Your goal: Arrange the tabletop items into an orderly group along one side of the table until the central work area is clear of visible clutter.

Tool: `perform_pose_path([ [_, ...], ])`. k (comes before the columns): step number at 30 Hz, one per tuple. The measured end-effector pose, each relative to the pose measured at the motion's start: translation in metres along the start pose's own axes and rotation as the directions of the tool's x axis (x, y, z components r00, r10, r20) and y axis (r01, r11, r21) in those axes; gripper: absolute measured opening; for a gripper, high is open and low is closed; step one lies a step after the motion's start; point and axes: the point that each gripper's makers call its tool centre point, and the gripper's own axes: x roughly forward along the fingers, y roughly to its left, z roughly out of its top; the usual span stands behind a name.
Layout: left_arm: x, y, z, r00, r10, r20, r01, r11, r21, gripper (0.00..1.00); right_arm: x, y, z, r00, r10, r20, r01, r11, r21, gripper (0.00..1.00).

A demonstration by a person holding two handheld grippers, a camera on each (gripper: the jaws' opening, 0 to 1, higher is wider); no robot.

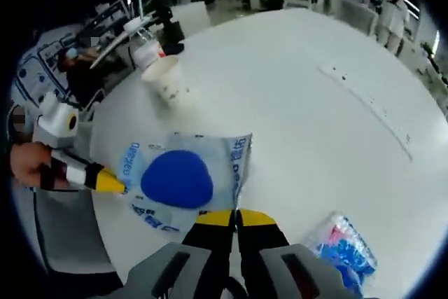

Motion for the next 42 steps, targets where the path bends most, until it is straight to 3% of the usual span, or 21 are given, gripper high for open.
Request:
perform_pose_path([
  [3, -0.006, 0.009, 0.006, 1.000, 0.011, 0.007, -0.011, 1.000, 0.000, 0.00, 0.000, 0.003, -0.014, 1.000, 0.003, 0.011, -0.003, 1.000, 0.026, 0.00],
  [7, -0.015, 0.018, 0.016, 1.000, 0.024, 0.020, -0.024, 0.999, 0.021, 0.00, -0.005, 0.019, -0.023, 0.999, 0.005, 0.053, -0.012, 0.990, 0.140, 0.00],
  [13, -0.025, 0.031, 0.018, 0.999, 0.043, 0.022, -0.044, 0.997, 0.056, 0.00, -0.006, 0.043, -0.039, 0.997, -0.006, 0.076, -0.018, 0.949, 0.314, 0.00],
  [22, -0.033, 0.043, 0.022, 0.998, 0.058, 0.021, -0.060, 0.989, 0.138, 0.00, -0.010, 0.084, -0.061, 0.995, -0.024, 0.099, -0.018, 0.915, 0.403, 0.00],
  [26, -0.032, 0.051, 0.020, 0.999, 0.052, 0.001, -0.052, 0.982, 0.180, 0.00, -0.007, 0.093, -0.075, 0.995, -0.028, 0.100, -0.020, 0.896, 0.444, 0.00],
  [34, -0.030, 0.058, 0.015, 0.999, 0.032, -0.033, -0.023, 0.971, 0.238, 0.01, -0.009, 0.099, -0.084, 0.990, -0.047, 0.135, -0.030, 0.856, 0.516, 0.00],
  [42, -0.036, 0.061, 0.009, 0.999, 0.012, -0.049, 0.004, 0.955, 0.296, 0.05, -0.010, 0.113, -0.098, 0.988, -0.054, 0.146, -0.032, 0.848, 0.529, 0.01],
])
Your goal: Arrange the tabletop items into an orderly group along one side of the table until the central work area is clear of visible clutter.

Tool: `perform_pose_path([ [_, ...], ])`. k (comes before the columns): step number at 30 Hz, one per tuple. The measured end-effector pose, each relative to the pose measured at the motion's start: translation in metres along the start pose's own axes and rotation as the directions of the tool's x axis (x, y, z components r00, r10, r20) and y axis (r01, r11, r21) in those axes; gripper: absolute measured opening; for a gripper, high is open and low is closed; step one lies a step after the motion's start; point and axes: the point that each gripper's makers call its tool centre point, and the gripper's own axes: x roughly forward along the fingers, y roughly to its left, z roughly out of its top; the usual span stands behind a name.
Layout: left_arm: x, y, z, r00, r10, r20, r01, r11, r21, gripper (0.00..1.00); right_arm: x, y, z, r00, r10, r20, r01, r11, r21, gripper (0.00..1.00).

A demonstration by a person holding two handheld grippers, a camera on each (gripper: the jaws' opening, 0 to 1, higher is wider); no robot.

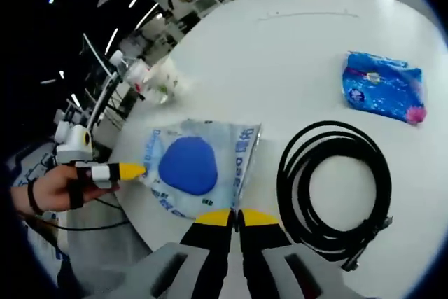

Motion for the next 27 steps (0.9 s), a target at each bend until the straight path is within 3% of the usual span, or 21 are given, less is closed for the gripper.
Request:
perform_pose_path([
  [10, -0.008, 0.006, -0.011, 1.000, -0.028, -0.005, 0.028, 0.997, 0.066, 0.13, -0.005, 0.003, -0.008, 0.999, 0.029, 0.037, -0.028, 1.000, -0.013, 0.11],
  [17, -0.009, 0.006, -0.010, 0.999, -0.040, 0.019, 0.038, 0.996, 0.084, 0.15, 0.001, 0.001, 0.008, 0.995, 0.045, 0.083, -0.043, 0.998, -0.037, 0.16],
  [22, -0.004, 0.002, -0.013, 1.000, -0.028, 0.007, 0.027, 0.993, 0.112, 0.12, 0.007, -0.003, 0.015, 0.995, 0.037, 0.092, -0.035, 0.999, -0.025, 0.14],
  [27, 0.002, -0.001, -0.013, 1.000, -0.024, 0.001, 0.024, 0.996, 0.083, 0.02, 0.011, -0.009, 0.015, 0.996, 0.015, 0.084, -0.016, 1.000, 0.008, 0.00],
])
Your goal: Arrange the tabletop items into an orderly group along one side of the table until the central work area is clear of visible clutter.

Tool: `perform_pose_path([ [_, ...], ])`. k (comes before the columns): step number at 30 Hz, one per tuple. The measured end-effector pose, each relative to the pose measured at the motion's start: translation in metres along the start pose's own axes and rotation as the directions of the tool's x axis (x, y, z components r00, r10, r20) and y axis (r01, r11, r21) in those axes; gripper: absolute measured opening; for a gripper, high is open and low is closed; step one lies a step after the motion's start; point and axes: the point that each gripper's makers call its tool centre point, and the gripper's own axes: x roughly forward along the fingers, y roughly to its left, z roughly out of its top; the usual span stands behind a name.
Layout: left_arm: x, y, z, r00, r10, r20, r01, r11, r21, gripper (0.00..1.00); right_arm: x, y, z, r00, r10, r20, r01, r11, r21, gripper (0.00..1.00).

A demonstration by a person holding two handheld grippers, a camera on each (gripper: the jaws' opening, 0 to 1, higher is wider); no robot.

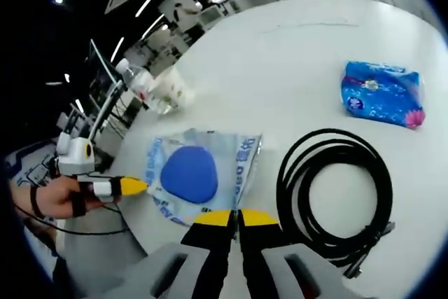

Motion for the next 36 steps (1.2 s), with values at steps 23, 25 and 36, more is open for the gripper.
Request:
perform_pose_path([
  [23, 0.020, -0.047, 0.072, 0.989, -0.085, 0.120, 0.091, 0.995, -0.043, 0.00, -0.029, -0.021, 0.054, 0.995, 0.005, 0.095, -0.005, 1.000, -0.001, 0.00],
  [25, 0.022, -0.050, 0.079, 0.988, -0.087, 0.128, 0.093, 0.995, -0.046, 0.00, -0.030, -0.025, 0.059, 0.996, 0.002, 0.095, -0.002, 1.000, -0.002, 0.00],
  [36, 0.033, -0.049, 0.107, 0.983, -0.082, 0.166, 0.094, 0.993, -0.065, 0.00, -0.024, -0.031, 0.088, 0.995, 0.000, 0.104, 0.000, 1.000, 0.001, 0.00],
])
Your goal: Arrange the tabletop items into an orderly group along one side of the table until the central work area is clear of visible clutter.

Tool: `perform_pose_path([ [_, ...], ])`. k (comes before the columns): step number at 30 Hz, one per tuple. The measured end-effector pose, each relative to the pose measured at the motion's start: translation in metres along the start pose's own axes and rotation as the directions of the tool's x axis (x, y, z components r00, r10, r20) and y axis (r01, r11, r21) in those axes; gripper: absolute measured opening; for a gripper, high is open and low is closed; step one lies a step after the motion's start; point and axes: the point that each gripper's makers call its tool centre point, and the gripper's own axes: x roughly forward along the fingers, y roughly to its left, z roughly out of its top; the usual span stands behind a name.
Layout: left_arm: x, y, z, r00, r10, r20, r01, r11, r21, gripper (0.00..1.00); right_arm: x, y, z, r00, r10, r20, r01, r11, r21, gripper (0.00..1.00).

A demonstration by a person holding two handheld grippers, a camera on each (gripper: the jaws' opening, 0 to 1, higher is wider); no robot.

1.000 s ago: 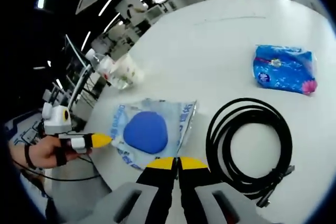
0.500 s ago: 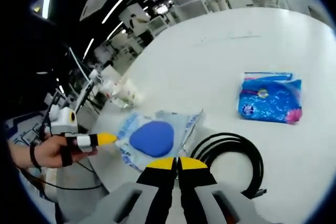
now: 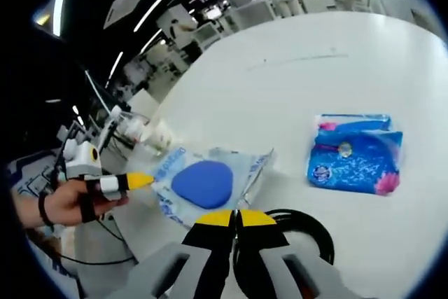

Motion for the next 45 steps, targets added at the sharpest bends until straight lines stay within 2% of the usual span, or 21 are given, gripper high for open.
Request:
perform_pose_path([
  [2, 0.002, 0.000, 0.005, 1.000, 0.003, 0.011, -0.003, 1.000, -0.006, 0.00, 0.006, -0.007, 0.011, 1.000, 0.002, 0.001, -0.002, 1.000, -0.008, 0.00],
  [9, 0.006, 0.004, 0.020, 0.998, 0.024, 0.060, -0.022, 0.999, -0.031, 0.00, 0.017, -0.002, 0.017, 1.000, 0.009, 0.004, -0.009, 1.000, -0.018, 0.00],
  [17, 0.014, 0.011, 0.028, 0.996, 0.042, 0.077, -0.038, 0.998, -0.047, 0.00, 0.030, -0.006, 0.030, 1.000, 0.015, 0.018, -0.014, 1.000, -0.013, 0.00],
  [23, 0.020, 0.015, 0.033, 0.995, 0.049, 0.088, -0.044, 0.997, -0.063, 0.00, 0.033, -0.011, 0.032, 1.000, 0.011, 0.018, -0.011, 1.000, -0.002, 0.00],
  [25, 0.021, 0.019, 0.035, 0.993, 0.058, 0.101, -0.046, 0.993, -0.111, 0.00, 0.036, -0.010, 0.032, 1.000, 0.023, 0.018, -0.023, 1.000, 0.001, 0.00],
  [29, 0.026, 0.028, 0.034, 0.992, 0.074, 0.099, -0.059, 0.988, -0.143, 0.00, 0.046, -0.010, 0.031, 0.999, 0.033, 0.014, -0.033, 0.999, -0.005, 0.00],
  [34, 0.032, 0.035, 0.019, 0.994, 0.097, 0.051, -0.087, 0.982, -0.170, 0.00, 0.048, -0.016, 0.022, 1.000, 0.010, -0.018, -0.009, 1.000, 0.005, 0.00],
  [38, 0.035, 0.039, 0.011, 0.993, 0.113, 0.038, -0.103, 0.975, -0.198, 0.00, 0.045, -0.014, 0.020, 1.000, -0.003, -0.028, 0.004, 1.000, 0.020, 0.00],
  [45, 0.038, 0.043, 0.012, 0.991, 0.121, 0.062, -0.102, 0.963, -0.248, 0.01, 0.050, -0.020, 0.017, 1.000, -0.015, -0.025, 0.017, 0.998, 0.063, 0.00],
])
